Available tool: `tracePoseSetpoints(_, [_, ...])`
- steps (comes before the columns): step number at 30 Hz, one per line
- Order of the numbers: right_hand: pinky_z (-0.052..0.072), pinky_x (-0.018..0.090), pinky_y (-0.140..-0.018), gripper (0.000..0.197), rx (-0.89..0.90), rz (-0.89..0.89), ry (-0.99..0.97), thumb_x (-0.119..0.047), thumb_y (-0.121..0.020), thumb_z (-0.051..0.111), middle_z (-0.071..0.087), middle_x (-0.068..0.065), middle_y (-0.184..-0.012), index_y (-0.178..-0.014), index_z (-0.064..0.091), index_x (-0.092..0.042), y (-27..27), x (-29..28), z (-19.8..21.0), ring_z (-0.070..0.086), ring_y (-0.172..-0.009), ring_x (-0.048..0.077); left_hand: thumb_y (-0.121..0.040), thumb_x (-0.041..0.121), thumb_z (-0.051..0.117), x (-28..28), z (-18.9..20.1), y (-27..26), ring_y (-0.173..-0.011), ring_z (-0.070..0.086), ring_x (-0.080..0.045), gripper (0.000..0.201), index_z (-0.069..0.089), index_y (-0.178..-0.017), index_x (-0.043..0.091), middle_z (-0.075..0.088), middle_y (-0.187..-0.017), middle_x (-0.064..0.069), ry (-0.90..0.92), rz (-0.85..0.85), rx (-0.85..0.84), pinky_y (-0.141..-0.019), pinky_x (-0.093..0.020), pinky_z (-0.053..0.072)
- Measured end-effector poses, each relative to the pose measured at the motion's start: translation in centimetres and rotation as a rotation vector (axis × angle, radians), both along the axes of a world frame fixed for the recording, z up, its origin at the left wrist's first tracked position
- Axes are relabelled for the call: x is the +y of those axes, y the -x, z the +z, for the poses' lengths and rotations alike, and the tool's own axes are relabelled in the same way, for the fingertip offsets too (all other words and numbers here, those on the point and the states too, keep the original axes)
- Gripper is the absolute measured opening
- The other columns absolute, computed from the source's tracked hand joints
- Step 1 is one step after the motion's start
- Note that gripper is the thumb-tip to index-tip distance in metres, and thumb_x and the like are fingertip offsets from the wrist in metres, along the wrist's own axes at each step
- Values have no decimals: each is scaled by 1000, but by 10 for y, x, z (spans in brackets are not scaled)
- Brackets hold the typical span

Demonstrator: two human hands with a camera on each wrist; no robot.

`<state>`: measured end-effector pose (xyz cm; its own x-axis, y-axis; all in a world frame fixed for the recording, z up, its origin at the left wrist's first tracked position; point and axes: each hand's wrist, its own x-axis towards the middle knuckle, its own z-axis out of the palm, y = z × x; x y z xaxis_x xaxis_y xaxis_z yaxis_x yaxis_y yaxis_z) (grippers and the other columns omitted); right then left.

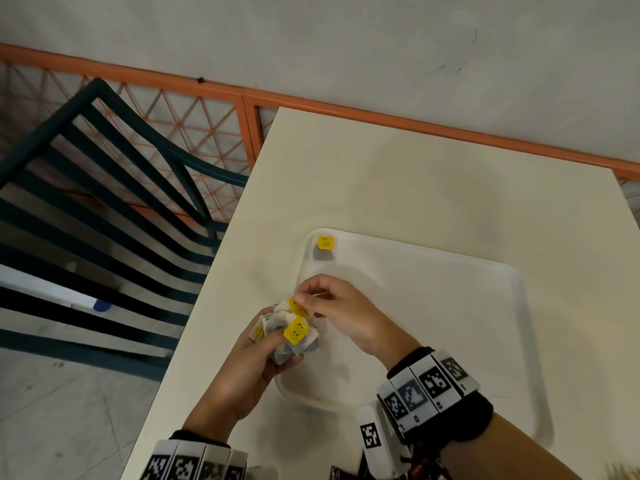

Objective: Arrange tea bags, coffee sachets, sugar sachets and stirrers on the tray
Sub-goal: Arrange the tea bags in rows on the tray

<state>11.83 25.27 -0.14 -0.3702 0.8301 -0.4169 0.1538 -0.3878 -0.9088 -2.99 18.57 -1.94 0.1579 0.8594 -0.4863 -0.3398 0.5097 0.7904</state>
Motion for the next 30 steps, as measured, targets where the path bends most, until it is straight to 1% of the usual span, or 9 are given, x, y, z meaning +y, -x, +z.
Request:
tracePoseSetpoints(5, [47,19,-66,17,20,-121,-55,-13,-94,49,55,-2,-80,-80,50,-21,-3,8,-5,53,-73,10,-56,35,72,0,-1,1,-80,66,-17,65,60,-118,19,66,-97,-11,7,37,-11,-65,-26,53])
tracePoseSetpoints(10, [48,19,-47,18,-1,-351,-126,-2,-89,54,58,5,-72,-77,54,-16,-19,25,-4,55,-60,10,-69,13,72,-1,-2,5,-82,70,-16,48,60,-114,25,72,-94,-5,34,89,-23,-65,-23,56])
tracePoseSetpoints(15, [48,20,-56,13,-320,-325,-253,-9,-83,66,61,2,-71,-80,58,-18,-45,54,-13,56,-52,10,-67,13,72,-1,0,9,-84,71,-19,54,58,-118,23,70,-102,-8,28,128,-30,-70,-26,56])
tracePoseSetpoints(17, [45,17,-68,14,-517,-262,-332,-16,-83,67,61,2,-87,-96,60,-14,-54,60,-18,57,-68,10,-69,15,69,0,0,9,-85,71,-18,52,57,-119,22,70,-104,-8,26,142,-28,-72,-28,56])
tracePoseSetpoints(20, [42,26,-89,24,-764,-126,-479,-18,-88,60,55,9,-112,-110,59,-10,-65,56,-22,54,-101,23,-75,17,58,0,-1,8,-87,70,-19,46,56,-121,21,72,-101,-4,30,143,-16,-77,-29,55])
tracePoseSetpoints(22, [35,21,-90,22,-786,14,-593,-15,-91,55,57,12,-112,-110,62,-7,-64,45,-21,54,-105,26,-76,17,58,0,-3,7,-90,69,-21,46,56,-122,22,70,-106,-7,36,142,-17,-75,-29,56])
tracePoseSetpoints(25, [32,23,-98,27,-809,281,-679,-16,-93,51,57,12,-121,-116,62,-7,-56,26,-22,52,-114,27,-75,17,60,1,-3,4,-89,69,-17,46,57,-121,22,69,-105,-8,38,139,-22,-63,-23,55])
tracePoseSetpoints(28, [29,23,-104,37,-860,341,-657,-16,-97,42,46,8,-137,-132,49,-8,-55,19,-24,43,-127,22,-70,18,71,1,-2,0,-92,68,-17,51,59,-119,24,68,-110,-13,35,128,-26,-62,-22,53])
tracePoseSetpoints(30, [30,24,-105,40,-876,322,-640,-15,-97,40,42,7,-140,-136,43,-8,-55,22,-27,40,-130,21,-73,18,65,1,-2,-1,-96,67,-20,49,58,-121,23,67,-110,-13,39,134,-30,-63,-23,54])
